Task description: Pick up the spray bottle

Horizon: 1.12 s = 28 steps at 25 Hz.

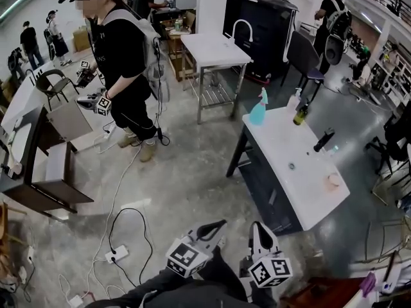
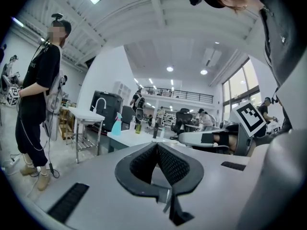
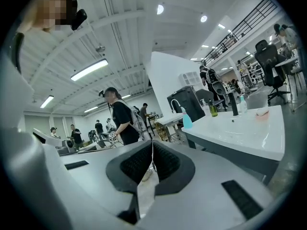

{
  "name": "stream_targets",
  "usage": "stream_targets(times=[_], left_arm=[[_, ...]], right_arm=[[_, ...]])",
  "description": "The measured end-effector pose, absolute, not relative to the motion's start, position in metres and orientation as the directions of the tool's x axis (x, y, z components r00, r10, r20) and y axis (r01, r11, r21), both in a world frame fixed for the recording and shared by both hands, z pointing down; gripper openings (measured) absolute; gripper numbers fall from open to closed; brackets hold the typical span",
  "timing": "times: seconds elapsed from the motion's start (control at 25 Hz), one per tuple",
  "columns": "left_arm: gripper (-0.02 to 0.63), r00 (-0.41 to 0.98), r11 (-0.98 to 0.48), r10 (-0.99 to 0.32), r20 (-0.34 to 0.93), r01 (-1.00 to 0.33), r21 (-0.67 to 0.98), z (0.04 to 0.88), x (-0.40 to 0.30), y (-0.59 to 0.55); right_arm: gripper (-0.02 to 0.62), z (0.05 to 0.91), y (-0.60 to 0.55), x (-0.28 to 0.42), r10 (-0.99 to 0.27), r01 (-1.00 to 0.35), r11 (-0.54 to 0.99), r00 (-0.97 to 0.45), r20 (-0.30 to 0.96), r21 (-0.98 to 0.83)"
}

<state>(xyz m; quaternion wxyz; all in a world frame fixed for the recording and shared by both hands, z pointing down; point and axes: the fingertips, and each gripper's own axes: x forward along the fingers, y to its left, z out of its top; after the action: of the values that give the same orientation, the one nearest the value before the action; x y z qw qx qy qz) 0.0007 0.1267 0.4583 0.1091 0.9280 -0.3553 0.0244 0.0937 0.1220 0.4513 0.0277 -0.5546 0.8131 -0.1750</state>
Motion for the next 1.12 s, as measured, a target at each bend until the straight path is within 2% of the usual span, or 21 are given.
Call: stream_targets(times=[1.12], left_arm=[[0.006,0.708,-0.686,-0.689,0.157,-0.707,0.173,0.477,0.074,-0.081]], right_arm=[[0.012,0.466,-0.082,0.174,-0.894,-0.868,0.356,-0.425,0.146,-0.345]])
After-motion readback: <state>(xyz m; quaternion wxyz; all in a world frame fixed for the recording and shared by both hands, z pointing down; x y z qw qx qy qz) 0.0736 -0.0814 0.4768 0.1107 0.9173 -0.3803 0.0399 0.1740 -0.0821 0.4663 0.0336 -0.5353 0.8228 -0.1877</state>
